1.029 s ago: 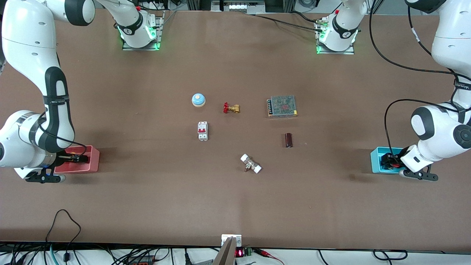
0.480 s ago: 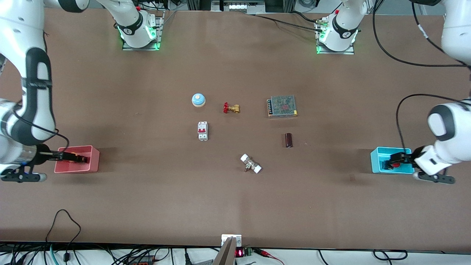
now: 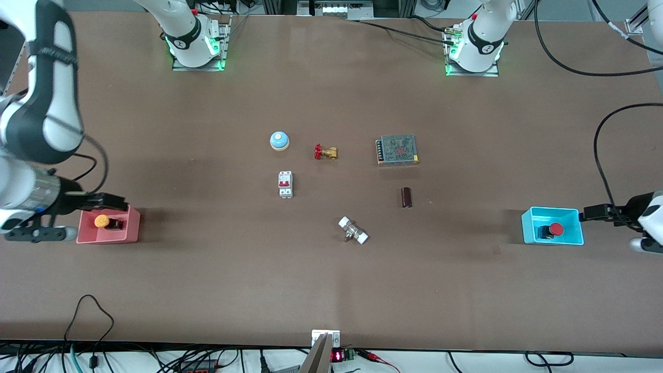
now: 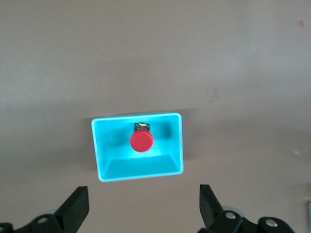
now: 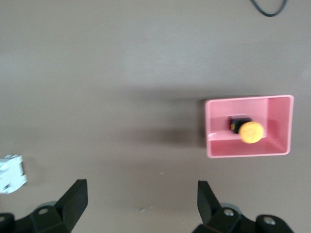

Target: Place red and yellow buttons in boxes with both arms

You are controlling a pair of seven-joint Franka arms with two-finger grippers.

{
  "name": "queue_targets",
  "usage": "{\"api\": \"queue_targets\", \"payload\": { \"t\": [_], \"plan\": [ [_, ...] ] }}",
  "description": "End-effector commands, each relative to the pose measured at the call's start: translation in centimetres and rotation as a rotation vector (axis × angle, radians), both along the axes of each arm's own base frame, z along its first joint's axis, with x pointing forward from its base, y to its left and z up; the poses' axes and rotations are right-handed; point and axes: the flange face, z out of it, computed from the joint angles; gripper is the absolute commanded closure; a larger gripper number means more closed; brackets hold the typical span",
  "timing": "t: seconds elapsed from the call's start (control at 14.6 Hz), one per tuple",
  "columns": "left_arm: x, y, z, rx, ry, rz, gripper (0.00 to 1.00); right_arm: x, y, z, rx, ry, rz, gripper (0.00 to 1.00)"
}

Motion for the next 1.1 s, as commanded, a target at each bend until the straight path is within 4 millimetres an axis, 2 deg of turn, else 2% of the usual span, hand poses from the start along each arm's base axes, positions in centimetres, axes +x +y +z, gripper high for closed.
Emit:
{"api": "queue_targets", "payload": {
  "t": [0.0, 0.21, 0.34, 0.41, 0.48, 0.55, 0.69, 0.89, 1.03],
  "plan": [
    [-1.4, -3.8, 4.7, -0.014, 0.042, 0.045, 0.0, -2.3, -0.3, 4.0, 0.008, 0.012, -0.006, 0.0],
    [-3.2, -9.0, 9.2, -0.009, 0.071, 0.073, 0.0, -4.4, -1.7, 7.4, -0.01, 0.019, -0.006, 0.0],
    [-4.3, -13.3, 11.8, 0.025, 0.078, 0.048, 0.0, -5.2, -2.4, 8.9, -0.049, 0.017, 0.011, 0.0],
    [-4.8, -13.5, 12.8, 0.046, 0.075, 0.061, 0.0, -5.2, -2.5, 9.1, -0.055, 0.01, 0.012, 0.0],
    [-5.3, -14.7, 14.1, 0.056, 0.062, 0.044, 0.0, -5.3, -2.4, 9.4, -0.056, 0.007, 0.013, 0.0],
    [-5.8, -14.6, 15.1, 0.067, 0.057, 0.043, 0.0, -5.3, -2.4, 9.6, -0.055, 0.001, 0.015, 0.0],
    [-6.8, -14.4, 16.8, 0.081, 0.049, 0.052, 0.0, -6.1, -4.2, 11.1, -0.054, -0.014, -0.007, 0.0],
    [-7.9, -13.5, 18.5, 0.095, 0.044, 0.071, 0.0, -6.9, -5.4, 12.6, -0.078, -0.032, -0.002, 0.0],
    [-8.8, -12.7, 19.2, 0.108, 0.038, 0.055, 0.0, -7.8, -5.9, 12.6, -0.077, -0.019, -0.021, 0.0]
  ]
}}
